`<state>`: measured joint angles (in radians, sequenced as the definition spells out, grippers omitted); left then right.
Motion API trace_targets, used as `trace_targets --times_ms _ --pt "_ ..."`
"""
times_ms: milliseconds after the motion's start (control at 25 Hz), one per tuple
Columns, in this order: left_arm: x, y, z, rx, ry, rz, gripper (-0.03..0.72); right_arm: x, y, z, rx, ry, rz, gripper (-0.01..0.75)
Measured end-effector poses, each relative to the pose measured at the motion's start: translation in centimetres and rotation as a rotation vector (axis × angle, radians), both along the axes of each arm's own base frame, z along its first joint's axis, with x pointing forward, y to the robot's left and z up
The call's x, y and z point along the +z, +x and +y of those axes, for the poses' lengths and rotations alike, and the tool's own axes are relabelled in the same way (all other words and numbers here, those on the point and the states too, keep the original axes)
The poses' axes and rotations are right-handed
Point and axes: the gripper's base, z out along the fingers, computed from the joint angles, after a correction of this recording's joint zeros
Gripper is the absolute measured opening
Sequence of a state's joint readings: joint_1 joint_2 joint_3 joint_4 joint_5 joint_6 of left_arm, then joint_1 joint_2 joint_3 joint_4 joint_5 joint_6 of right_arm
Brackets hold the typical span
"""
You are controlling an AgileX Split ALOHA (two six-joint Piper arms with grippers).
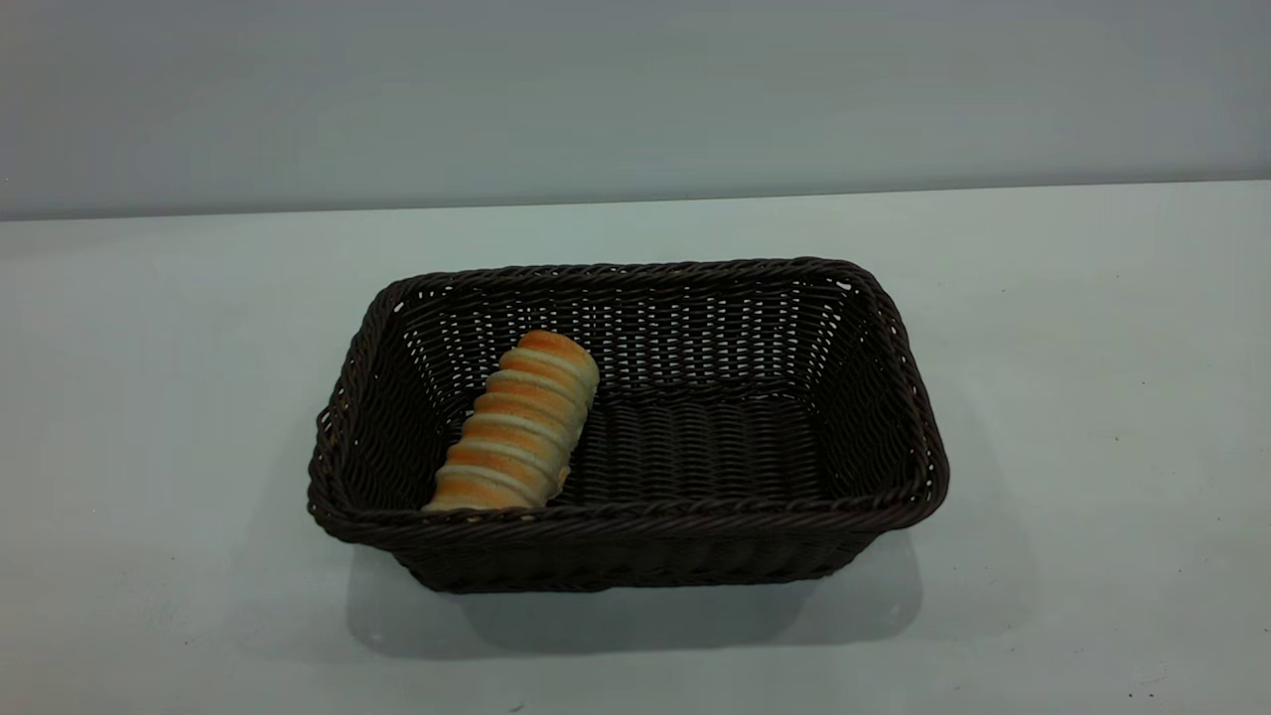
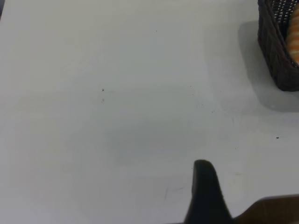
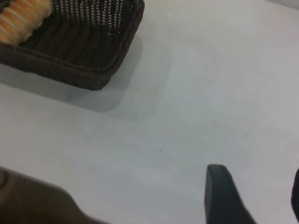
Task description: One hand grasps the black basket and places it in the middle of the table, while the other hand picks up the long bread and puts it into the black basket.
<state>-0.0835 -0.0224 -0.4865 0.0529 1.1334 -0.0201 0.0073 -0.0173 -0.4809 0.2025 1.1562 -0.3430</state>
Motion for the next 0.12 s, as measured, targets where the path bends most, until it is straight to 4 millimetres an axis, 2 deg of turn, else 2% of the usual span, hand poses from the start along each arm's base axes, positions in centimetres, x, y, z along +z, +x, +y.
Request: trace_targets --times_ms 120 --pt "0.00 0.00 0.00 0.000 0.000 0.000 0.528 0.00 0.00 0.00 0.000 0.000 0.000 0.371"
